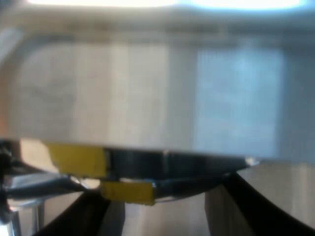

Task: Put the handle in the coffee machine

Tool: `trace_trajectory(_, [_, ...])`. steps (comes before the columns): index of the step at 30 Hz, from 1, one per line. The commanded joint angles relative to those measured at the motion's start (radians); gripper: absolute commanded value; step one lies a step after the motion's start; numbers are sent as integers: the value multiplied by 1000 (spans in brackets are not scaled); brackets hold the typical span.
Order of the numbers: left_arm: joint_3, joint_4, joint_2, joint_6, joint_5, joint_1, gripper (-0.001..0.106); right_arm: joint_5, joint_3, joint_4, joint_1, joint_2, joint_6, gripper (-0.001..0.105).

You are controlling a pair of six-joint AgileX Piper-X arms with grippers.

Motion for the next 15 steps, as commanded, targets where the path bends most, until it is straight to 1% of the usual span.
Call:
trace_trajectory(1, [-6,3,29,2,-32,-1,0,7,-18,-89,-1,-70,2,41])
trace_trajectory(7, [-6,36,50,45,-35,-4,0,7,-18,-82,-1,-78,2,41])
trace_trajectory(11, [-6,42,50,54,-35,-4,0,7,-18,-67,-1,-91,2,41])
trace_trajectory(13, [-6,63,50,62,-35,-4,0,7,-18,-67,-1,-91,2,41])
trace_trajectory(15, [-6,121,50,108,-21,-6,0,7,-18,-67,-1,-91,2,41])
